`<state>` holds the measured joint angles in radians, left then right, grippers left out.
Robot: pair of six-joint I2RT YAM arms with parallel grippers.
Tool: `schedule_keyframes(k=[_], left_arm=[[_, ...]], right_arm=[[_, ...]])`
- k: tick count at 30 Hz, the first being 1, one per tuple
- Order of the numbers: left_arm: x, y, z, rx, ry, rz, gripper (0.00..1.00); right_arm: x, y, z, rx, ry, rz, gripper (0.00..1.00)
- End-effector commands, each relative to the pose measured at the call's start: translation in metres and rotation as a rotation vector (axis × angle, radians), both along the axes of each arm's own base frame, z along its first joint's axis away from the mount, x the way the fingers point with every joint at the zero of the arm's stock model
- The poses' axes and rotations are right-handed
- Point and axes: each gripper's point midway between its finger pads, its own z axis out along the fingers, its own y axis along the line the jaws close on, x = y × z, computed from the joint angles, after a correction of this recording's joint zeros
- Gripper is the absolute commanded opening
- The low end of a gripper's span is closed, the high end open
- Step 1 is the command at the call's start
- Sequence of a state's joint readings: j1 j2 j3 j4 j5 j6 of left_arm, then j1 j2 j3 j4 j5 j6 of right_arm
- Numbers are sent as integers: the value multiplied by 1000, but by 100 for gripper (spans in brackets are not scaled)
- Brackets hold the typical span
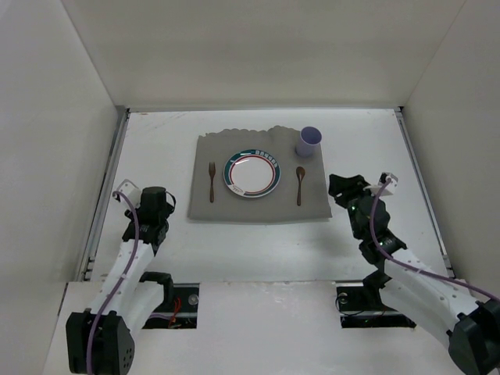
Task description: Set the dinner table for one person
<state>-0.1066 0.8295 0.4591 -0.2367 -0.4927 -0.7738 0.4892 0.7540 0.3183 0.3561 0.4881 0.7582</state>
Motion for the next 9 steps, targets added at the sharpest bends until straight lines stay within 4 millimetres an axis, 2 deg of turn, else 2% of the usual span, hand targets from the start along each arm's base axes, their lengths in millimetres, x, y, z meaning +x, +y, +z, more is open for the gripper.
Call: schedule_keyframes(k=[1,4,9], left_arm=[[1,1,-3,-61,-41,28,44],[1,5,-7,-80,-51,45,43],[5,1,-7,-94,-41,20,44]], right_arm=[[5,-2,13,56,-46,-19,55],[7,1,8,55,-25,-7,55],[10,5,5,51,-14,3,56]])
